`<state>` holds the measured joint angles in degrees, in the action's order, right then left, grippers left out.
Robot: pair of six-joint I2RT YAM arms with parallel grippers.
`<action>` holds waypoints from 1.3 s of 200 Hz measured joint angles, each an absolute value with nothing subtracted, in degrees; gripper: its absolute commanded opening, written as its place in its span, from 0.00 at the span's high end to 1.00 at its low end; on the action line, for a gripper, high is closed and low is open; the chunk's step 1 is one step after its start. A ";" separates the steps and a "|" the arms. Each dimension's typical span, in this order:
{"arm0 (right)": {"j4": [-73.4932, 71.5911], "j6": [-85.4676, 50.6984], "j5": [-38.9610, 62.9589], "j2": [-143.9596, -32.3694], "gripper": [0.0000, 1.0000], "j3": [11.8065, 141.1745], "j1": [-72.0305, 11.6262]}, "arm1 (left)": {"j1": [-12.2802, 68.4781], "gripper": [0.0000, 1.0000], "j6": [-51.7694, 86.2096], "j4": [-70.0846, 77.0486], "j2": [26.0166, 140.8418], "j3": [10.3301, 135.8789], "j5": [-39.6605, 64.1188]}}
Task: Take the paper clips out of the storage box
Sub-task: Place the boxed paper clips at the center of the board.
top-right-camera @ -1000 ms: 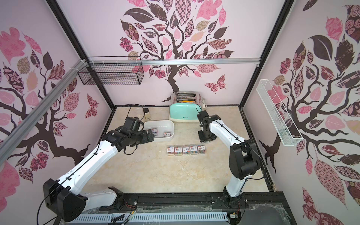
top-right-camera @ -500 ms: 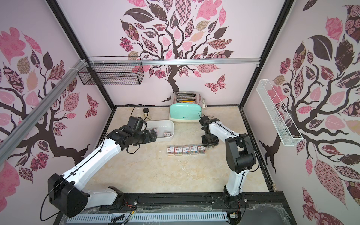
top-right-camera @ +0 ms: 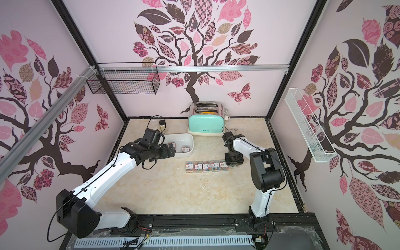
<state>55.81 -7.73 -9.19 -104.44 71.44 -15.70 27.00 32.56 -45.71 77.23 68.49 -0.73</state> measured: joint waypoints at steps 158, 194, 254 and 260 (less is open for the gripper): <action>54.50 -8.16 -8.62 -104.44 0.39 70.67 -15.16 | 27.22 0.02 31.90 -45.52 79.07 69.01 0.30; 54.30 -8.16 -8.60 -104.44 0.37 70.43 -15.16 | 27.68 0.02 31.88 -45.52 79.46 69.08 0.30; 54.76 -8.84 -8.38 -104.12 0.35 70.46 -15.16 | 28.45 0.02 31.90 -45.43 79.55 69.34 0.27; 54.96 -8.97 -8.16 -103.88 0.35 70.48 -15.16 | 28.58 0.02 31.90 -45.43 79.55 69.34 0.27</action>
